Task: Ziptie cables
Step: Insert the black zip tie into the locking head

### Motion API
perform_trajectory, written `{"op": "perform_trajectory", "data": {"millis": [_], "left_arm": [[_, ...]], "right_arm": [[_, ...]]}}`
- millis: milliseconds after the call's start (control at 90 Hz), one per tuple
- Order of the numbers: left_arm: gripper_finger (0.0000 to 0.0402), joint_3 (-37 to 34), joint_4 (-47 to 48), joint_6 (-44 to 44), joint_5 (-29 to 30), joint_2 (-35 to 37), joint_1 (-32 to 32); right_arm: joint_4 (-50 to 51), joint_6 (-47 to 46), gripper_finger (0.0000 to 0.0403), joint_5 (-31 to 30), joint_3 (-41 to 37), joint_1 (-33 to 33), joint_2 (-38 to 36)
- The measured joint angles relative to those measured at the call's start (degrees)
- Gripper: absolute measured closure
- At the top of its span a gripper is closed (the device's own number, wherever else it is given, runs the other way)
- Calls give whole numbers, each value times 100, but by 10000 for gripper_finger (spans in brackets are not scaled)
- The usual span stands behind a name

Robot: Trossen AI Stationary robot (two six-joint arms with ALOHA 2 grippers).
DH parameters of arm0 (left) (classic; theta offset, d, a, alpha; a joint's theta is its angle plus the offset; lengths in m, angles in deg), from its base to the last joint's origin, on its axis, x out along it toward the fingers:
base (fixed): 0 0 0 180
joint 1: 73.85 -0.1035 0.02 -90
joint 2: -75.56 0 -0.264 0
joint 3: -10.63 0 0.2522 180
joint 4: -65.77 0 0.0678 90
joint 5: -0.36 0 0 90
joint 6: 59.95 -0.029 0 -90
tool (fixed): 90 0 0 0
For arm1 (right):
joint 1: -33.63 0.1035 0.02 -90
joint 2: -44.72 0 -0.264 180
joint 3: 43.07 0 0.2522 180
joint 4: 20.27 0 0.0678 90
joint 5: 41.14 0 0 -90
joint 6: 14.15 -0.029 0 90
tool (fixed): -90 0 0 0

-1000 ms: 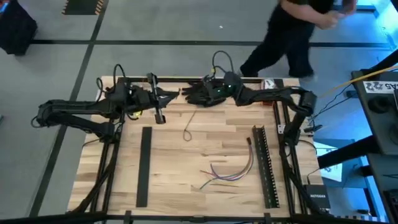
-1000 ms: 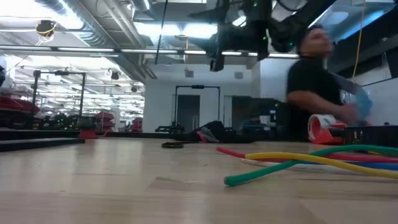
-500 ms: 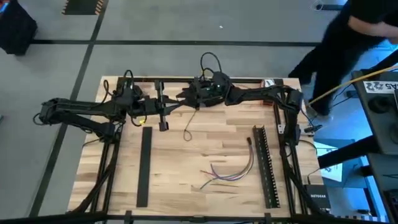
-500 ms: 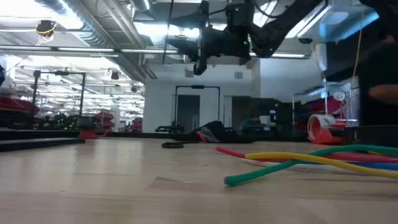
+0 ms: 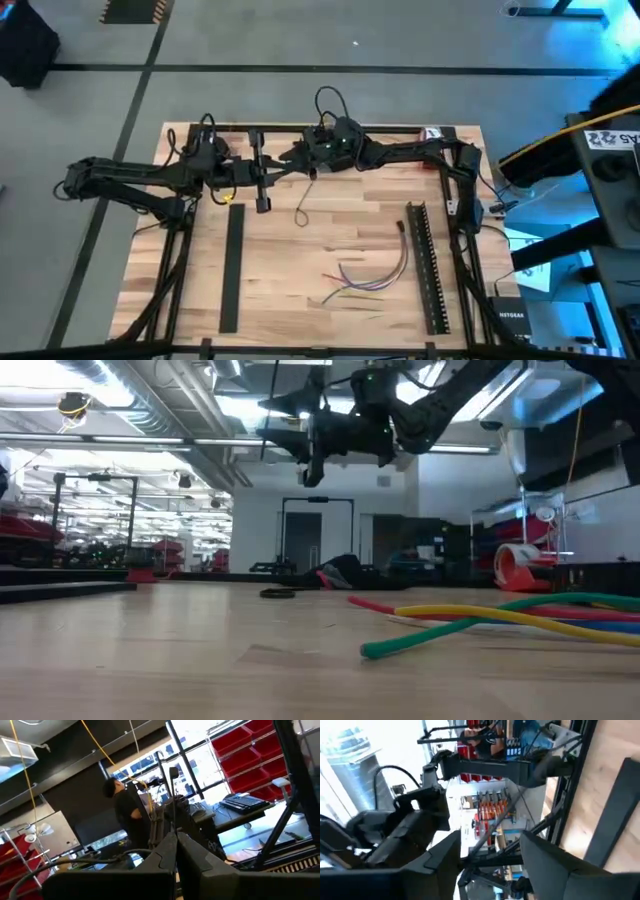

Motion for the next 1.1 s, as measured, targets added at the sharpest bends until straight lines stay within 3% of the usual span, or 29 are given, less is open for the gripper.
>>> {"op": "perform_trajectory", "data": {"millis": [267, 522, 811, 1100], "left_arm": [[401, 0, -4, 112, 0, 2, 30], [401, -2, -141, 656, 11, 0, 100], [401, -4, -304, 3302, 22, 28, 100], [401, -4, -294, 5748, 671, 99, 101]], "right_arm": [[-1, 229, 296, -5, 0, 79, -2], [-59, 1681, 396, -189, 0, 74, -11], [-854, 5077, 400, -409, 0, 74, -62], [-901, 8536, 402, -381, 0, 72, -509]]}}
